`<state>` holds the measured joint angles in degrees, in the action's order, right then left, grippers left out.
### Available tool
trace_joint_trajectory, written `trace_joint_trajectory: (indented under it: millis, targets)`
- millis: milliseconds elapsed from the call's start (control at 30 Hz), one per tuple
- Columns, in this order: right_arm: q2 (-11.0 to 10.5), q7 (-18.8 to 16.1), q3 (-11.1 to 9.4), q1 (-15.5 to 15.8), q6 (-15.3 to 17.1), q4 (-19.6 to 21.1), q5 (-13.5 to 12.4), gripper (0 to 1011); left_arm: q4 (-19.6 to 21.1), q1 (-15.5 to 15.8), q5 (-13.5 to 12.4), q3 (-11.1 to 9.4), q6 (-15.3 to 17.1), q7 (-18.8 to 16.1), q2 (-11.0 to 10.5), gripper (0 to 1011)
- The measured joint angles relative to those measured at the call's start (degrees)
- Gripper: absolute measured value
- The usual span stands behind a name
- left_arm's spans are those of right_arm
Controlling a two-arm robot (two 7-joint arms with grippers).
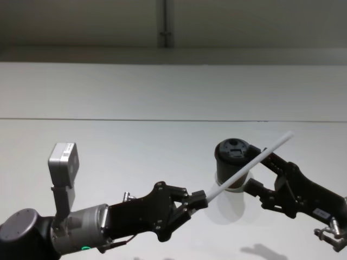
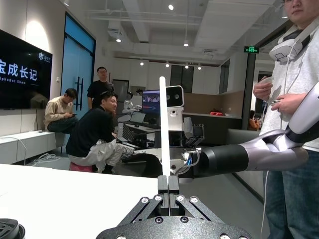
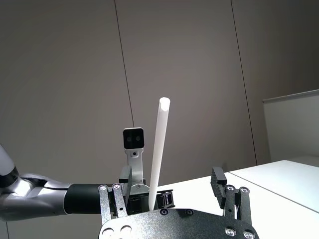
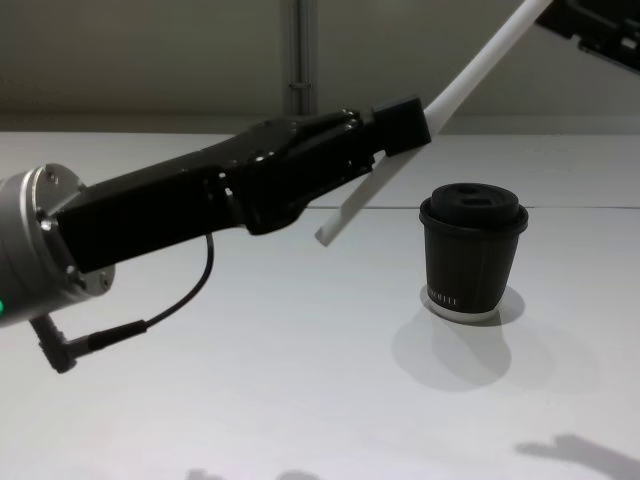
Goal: Pick up the straw with one hand, pass it to the other hand, and insert it into the cup.
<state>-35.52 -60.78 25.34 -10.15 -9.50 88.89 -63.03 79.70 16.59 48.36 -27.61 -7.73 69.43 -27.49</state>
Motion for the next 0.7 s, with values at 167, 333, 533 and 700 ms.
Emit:
trace_joint_trajectory:
  millis: [167,333,533,700]
  targets:
    - [0.54,0.49,0.57,-0.59,0.18,0.01,0.22,1001,0.00,0.00,0.00,0.00,0.00,0.00,0.00,0]
    - [0.95,0.70,1.03,-1.19,0.54,-0.09,0.12,1001,0.00,0.00,0.00,0.00,0.00,0.00,0.00,0]
    - [1.14,0.89,1.69,-1.75,1.06,-0.10,0.16,1001,0.00,0.00,0.00,0.00,0.00,0.00,0.00,0]
    - [1.13,0.89,1.67,-1.73,1.05,-0.09,0.15,1001,0.00,0.00,0.00,0.00,0.00,0.00,0.00,0]
